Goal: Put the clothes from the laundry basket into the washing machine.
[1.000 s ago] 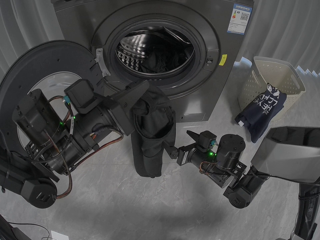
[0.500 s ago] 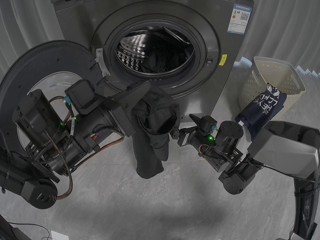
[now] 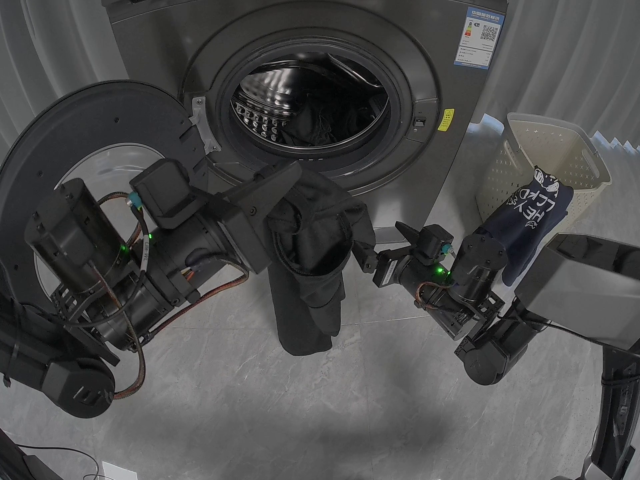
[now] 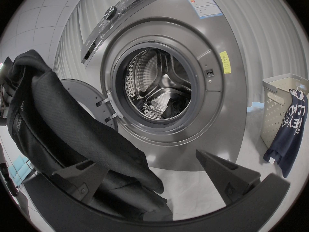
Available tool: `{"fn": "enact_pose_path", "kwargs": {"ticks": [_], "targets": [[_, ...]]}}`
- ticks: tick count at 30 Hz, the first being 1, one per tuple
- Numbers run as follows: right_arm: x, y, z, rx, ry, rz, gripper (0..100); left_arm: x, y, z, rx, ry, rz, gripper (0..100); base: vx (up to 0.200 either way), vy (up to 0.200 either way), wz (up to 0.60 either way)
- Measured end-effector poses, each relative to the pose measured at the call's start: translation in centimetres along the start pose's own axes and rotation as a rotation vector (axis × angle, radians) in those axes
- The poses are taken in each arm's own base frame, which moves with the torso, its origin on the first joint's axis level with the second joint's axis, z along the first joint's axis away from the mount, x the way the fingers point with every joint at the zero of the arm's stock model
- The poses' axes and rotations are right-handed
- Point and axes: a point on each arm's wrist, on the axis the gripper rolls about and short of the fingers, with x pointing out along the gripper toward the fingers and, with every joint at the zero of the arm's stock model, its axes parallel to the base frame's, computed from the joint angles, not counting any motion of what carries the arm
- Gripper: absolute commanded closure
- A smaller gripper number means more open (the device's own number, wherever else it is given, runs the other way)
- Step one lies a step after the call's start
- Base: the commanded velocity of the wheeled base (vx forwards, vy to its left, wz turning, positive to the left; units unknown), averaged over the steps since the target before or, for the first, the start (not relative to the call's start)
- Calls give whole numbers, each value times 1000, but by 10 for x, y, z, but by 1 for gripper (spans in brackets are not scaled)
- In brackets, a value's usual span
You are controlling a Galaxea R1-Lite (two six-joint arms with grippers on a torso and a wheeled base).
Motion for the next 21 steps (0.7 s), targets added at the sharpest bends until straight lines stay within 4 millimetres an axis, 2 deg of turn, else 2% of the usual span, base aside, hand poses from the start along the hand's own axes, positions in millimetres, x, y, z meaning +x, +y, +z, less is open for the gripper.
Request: {"fn": "enact_pose_path", "kwargs": {"ticks": [10,20,21], "targets": [[-3,36,-10,16,30,88,0,0,0,0,0,0,1,100,0,0,0],[9,44,-2,33,-27,120,0,-2,0,-2,-1,6,3,100,0,0,0],[10,45,-1,36,-34,123,100,-2,0,-2,-2,7,4,100,0,0,0]]}}
